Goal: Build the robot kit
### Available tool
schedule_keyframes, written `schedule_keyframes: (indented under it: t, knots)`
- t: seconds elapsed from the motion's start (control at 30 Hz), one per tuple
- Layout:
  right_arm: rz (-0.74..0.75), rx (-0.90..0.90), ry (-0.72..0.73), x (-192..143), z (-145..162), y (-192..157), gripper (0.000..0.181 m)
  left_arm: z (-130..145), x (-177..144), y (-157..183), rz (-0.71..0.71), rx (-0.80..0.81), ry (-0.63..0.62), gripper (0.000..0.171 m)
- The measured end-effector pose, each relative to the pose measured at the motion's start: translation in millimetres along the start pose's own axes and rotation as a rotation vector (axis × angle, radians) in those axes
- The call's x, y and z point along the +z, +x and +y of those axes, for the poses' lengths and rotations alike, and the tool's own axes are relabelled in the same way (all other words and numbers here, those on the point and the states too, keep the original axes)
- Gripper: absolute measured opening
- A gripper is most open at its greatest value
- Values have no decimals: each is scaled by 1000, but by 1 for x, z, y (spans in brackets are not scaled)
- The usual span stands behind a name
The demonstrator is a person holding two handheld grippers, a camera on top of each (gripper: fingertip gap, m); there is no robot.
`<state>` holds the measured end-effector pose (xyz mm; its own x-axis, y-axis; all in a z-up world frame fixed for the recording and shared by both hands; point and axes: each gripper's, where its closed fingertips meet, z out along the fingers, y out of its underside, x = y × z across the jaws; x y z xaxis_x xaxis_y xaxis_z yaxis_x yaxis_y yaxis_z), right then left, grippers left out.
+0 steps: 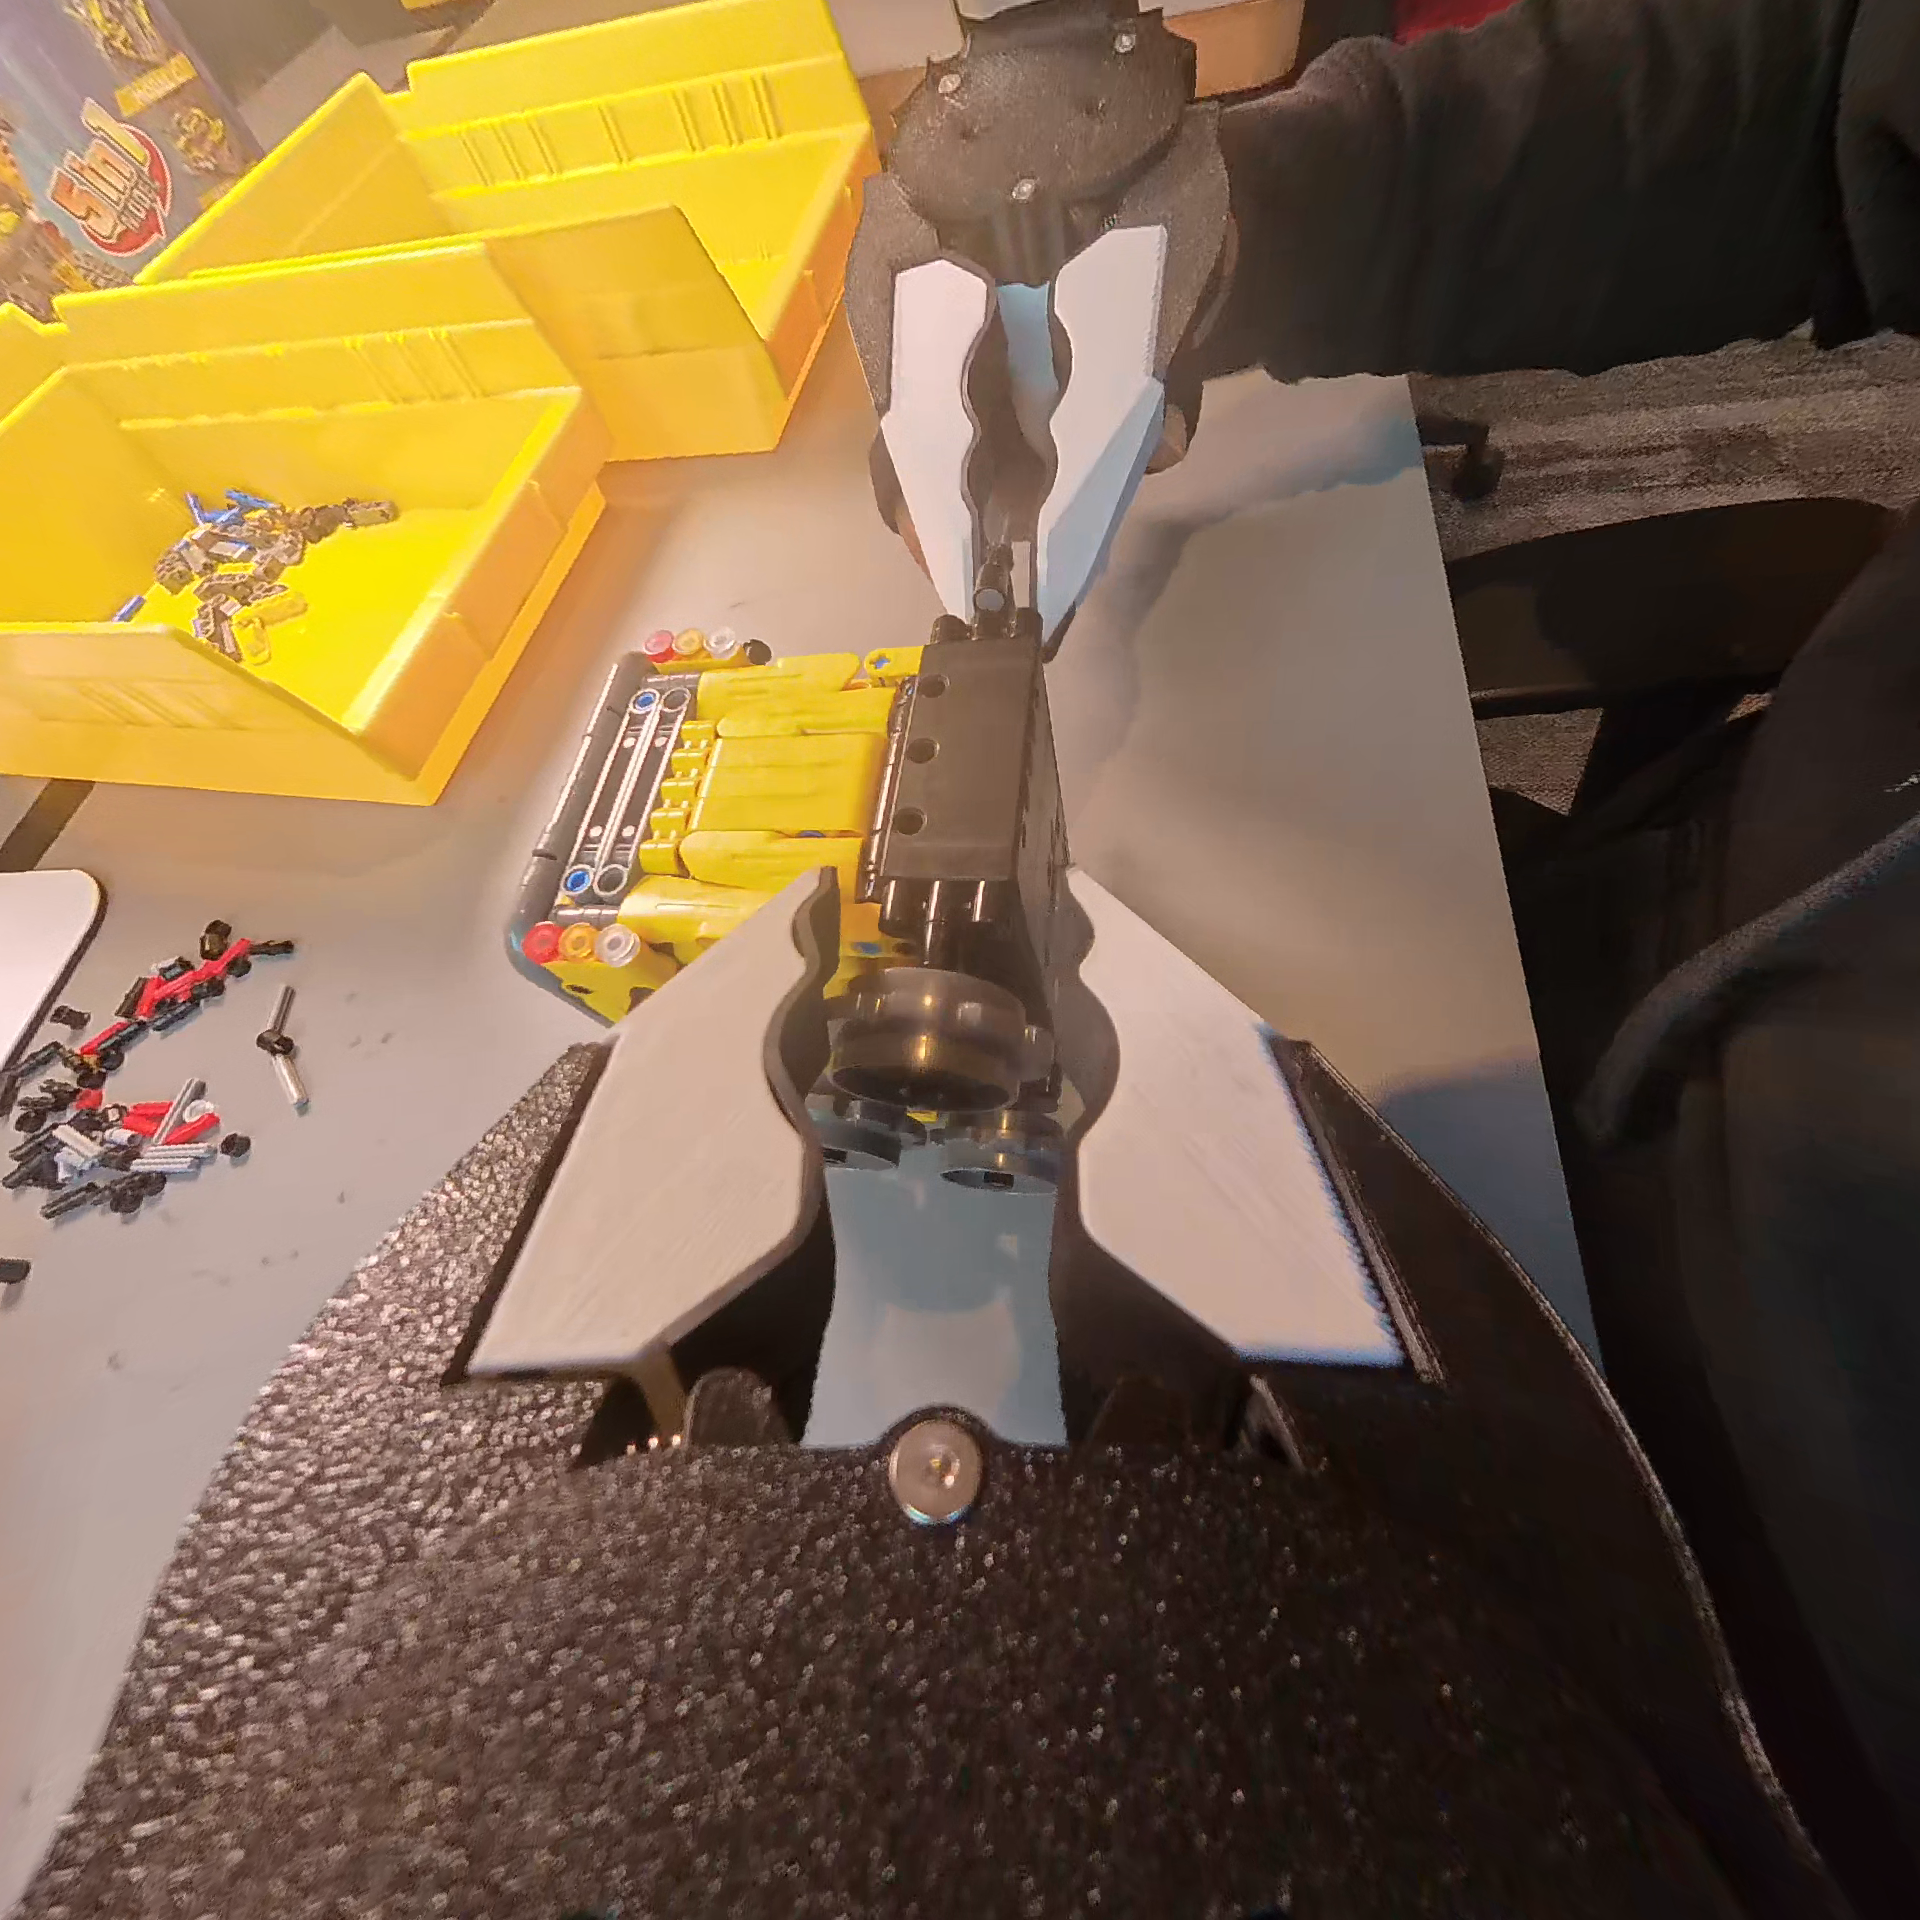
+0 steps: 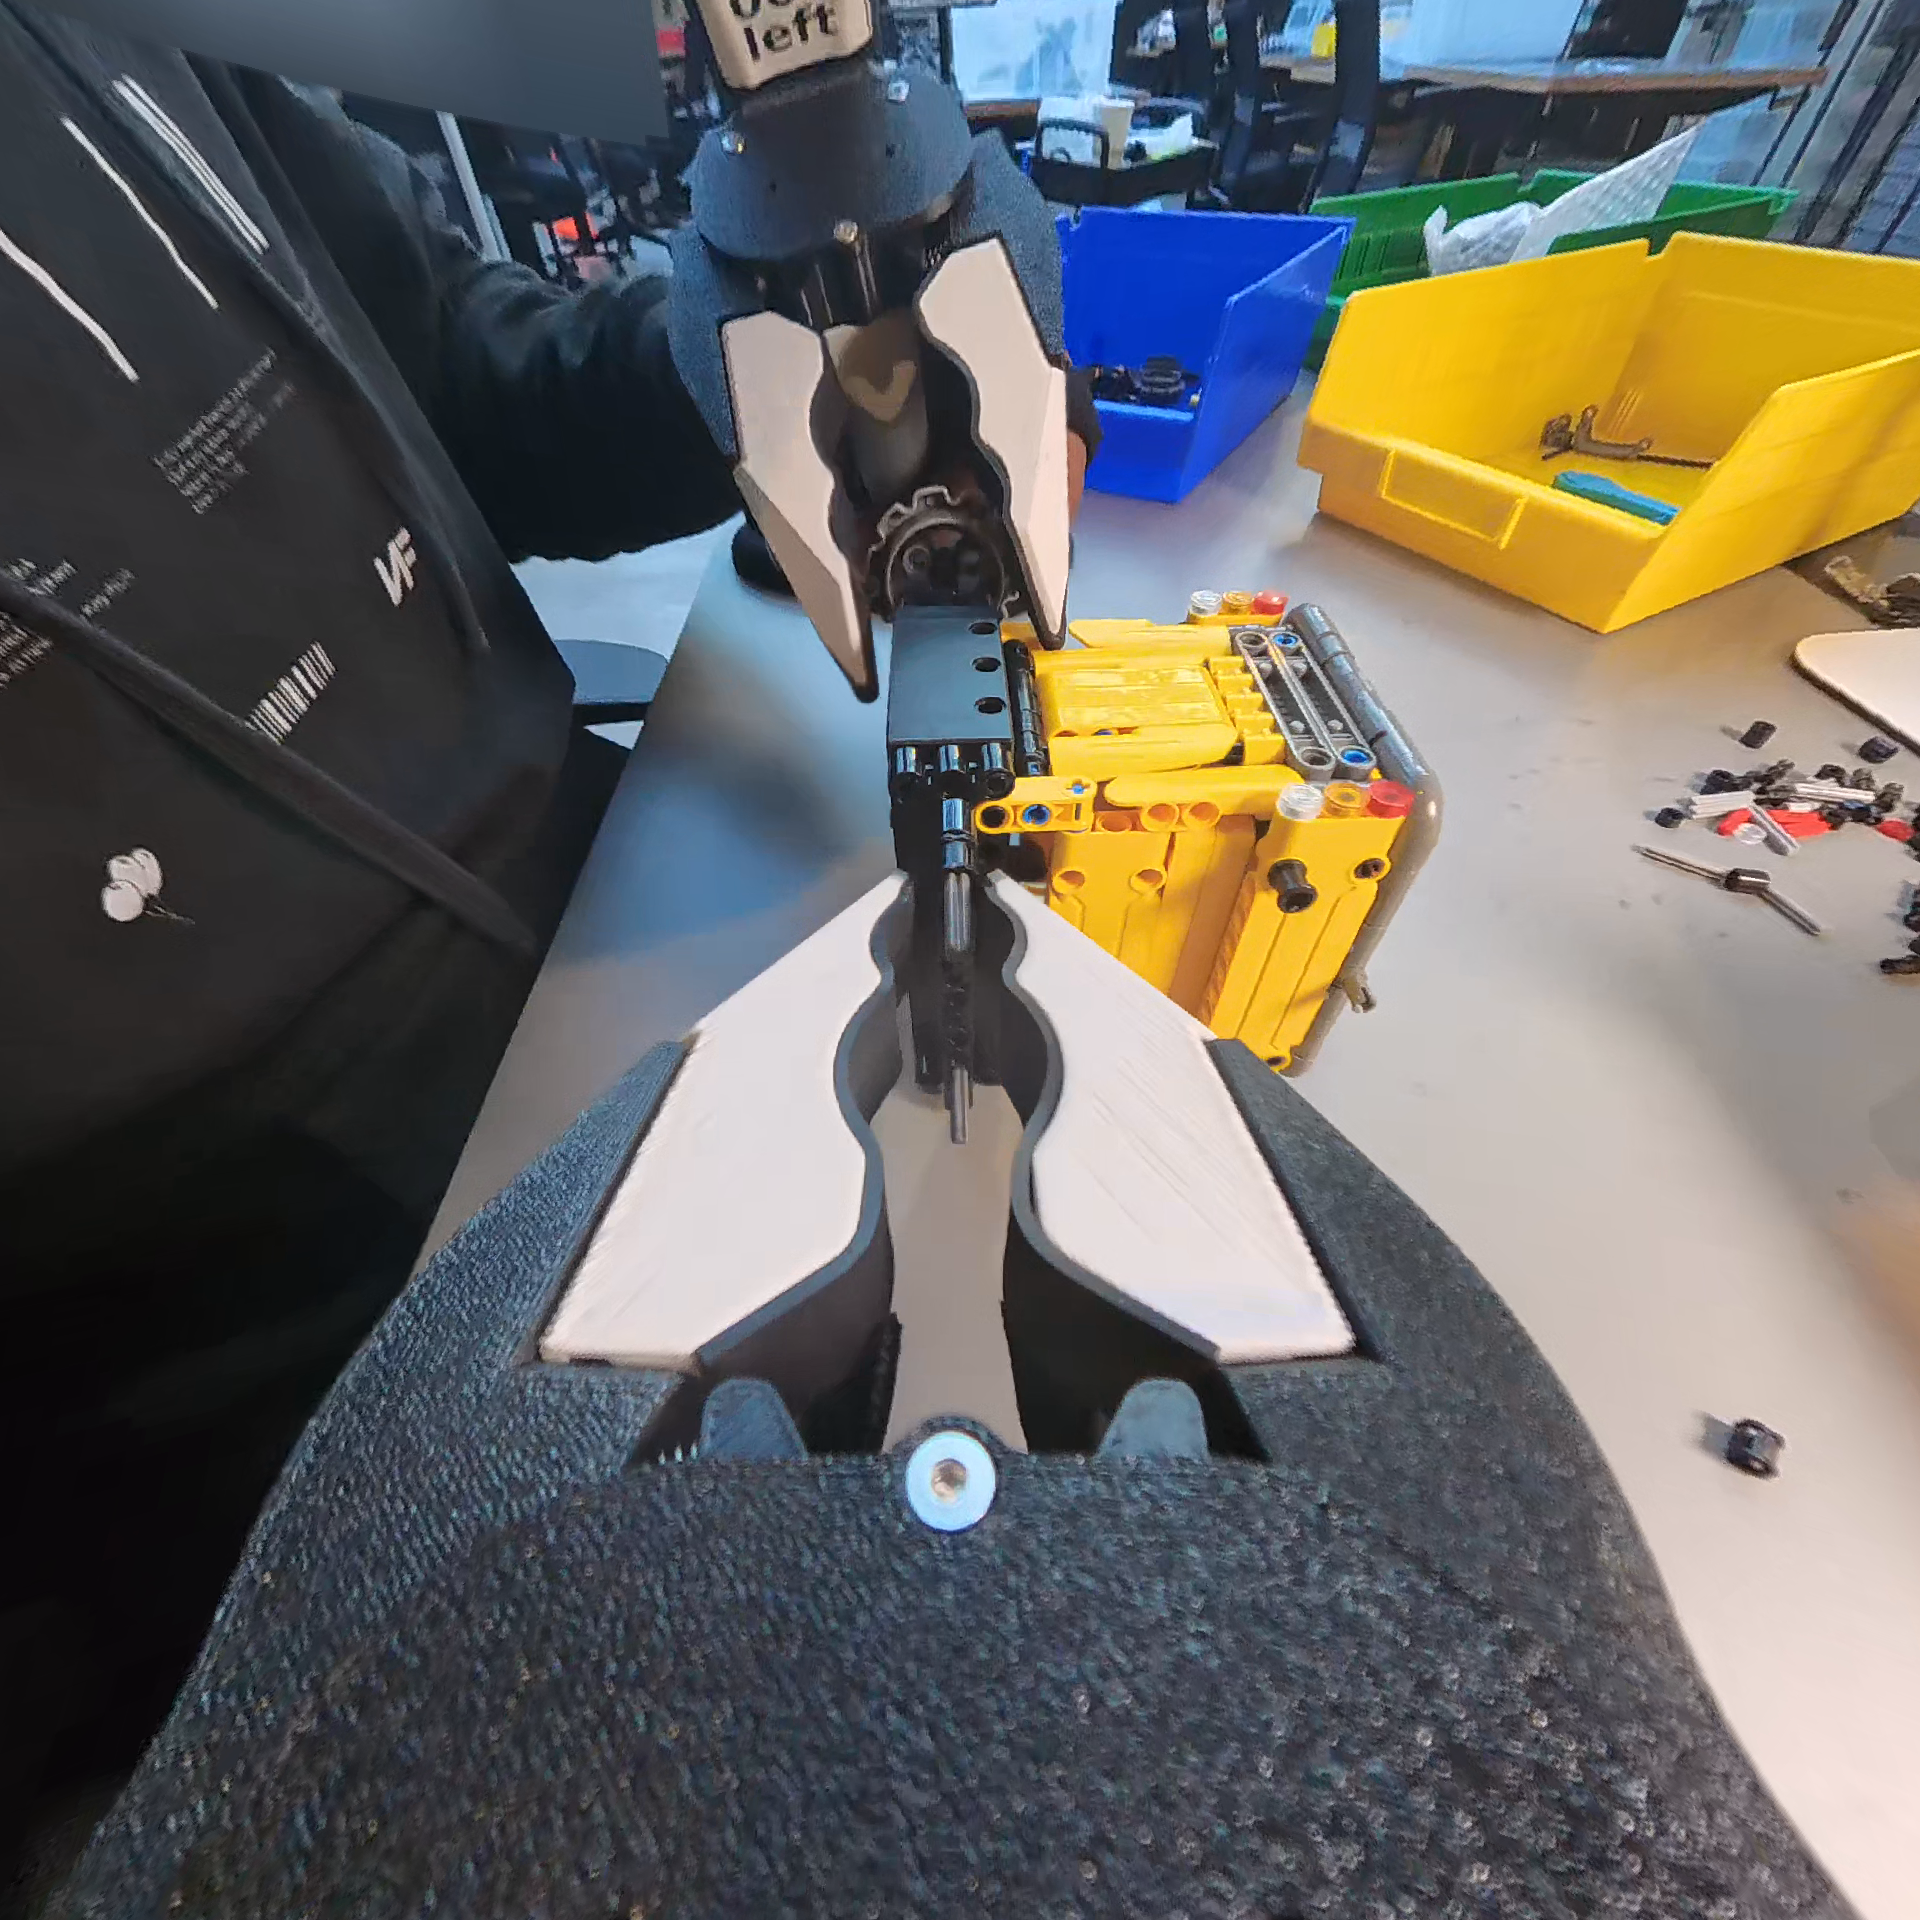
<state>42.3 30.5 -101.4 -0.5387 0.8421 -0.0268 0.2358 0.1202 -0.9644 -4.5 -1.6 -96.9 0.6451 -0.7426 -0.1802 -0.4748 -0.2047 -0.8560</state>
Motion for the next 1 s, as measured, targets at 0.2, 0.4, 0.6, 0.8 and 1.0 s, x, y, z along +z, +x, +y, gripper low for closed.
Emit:
schedule_keyframes:
  t: [0.2, 0.4, 0.6, 0.8, 1.0]
  knots:
    - [7, -30, 9, 1, 1, -1, 8, 1, 5, -4, -55, 80, -37, 45]
    - [7, -9, 68, 1, -2, 3, 7, 0, 7, -3, -66, 122, -79, 34]
    - [17, -42, 37, 1, 0, 1, 7, 1, 10, 5, -74, 187, -183, 27]
    - [15, -98, 0, 2, 0, -2, 6, 1, 11, 5, -40, 180, -246, 26]
    - [18, -106, -16, 3, -2, -4, 5, 2, 10, 5, -9, 167, -308, 26]
